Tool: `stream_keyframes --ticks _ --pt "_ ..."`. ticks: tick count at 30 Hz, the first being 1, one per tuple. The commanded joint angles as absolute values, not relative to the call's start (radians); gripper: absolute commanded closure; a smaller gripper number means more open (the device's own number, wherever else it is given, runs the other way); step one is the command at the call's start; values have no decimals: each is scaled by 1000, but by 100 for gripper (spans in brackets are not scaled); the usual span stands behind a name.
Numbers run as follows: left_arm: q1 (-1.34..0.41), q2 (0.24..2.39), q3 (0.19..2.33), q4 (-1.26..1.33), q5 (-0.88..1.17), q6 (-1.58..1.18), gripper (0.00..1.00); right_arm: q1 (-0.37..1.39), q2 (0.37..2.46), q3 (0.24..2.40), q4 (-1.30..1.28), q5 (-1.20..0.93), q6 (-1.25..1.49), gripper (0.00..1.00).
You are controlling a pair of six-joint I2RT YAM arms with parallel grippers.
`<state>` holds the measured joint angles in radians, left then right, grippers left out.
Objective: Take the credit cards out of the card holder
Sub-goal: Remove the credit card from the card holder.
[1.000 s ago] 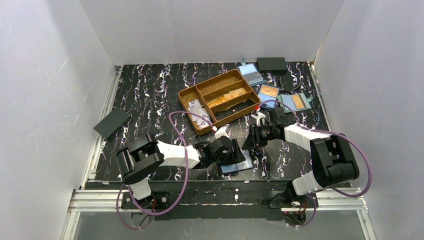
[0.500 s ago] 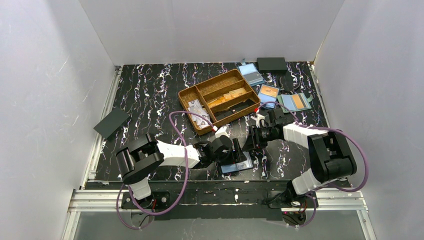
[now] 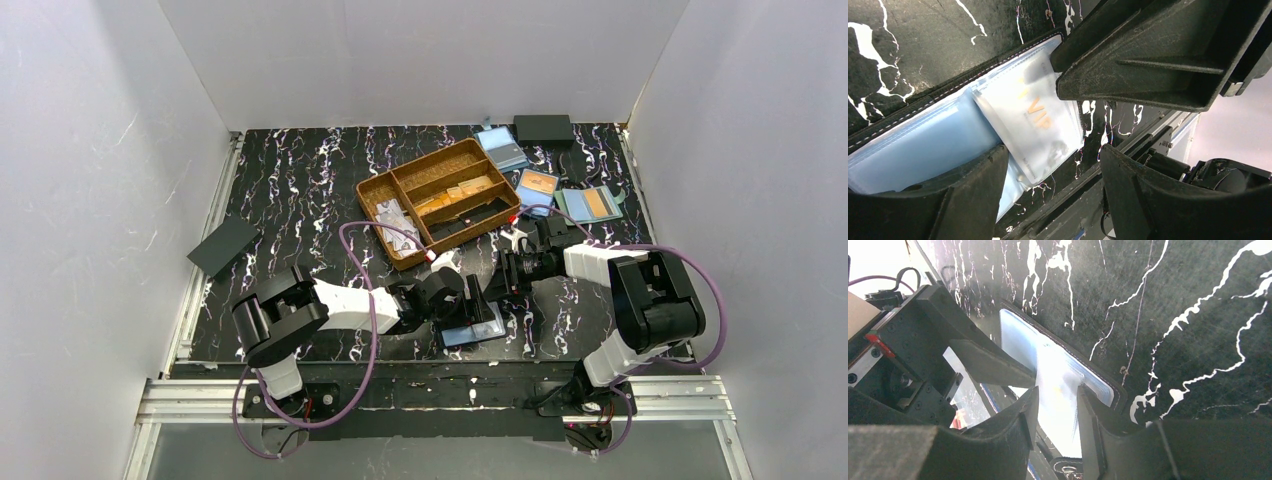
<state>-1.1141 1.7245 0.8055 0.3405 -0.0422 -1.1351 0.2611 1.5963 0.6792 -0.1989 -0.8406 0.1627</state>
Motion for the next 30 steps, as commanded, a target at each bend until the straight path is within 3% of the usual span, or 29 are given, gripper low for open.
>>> stream_keyframes --ticks 1,30 --pt "-1112 1787 798 262 -41 -1126 33 278 1616 668 -204 -928 195 58" --pt "-1095 1757 751 262 -65 -1169 27 332 1606 650 -130 -1143 272 61"
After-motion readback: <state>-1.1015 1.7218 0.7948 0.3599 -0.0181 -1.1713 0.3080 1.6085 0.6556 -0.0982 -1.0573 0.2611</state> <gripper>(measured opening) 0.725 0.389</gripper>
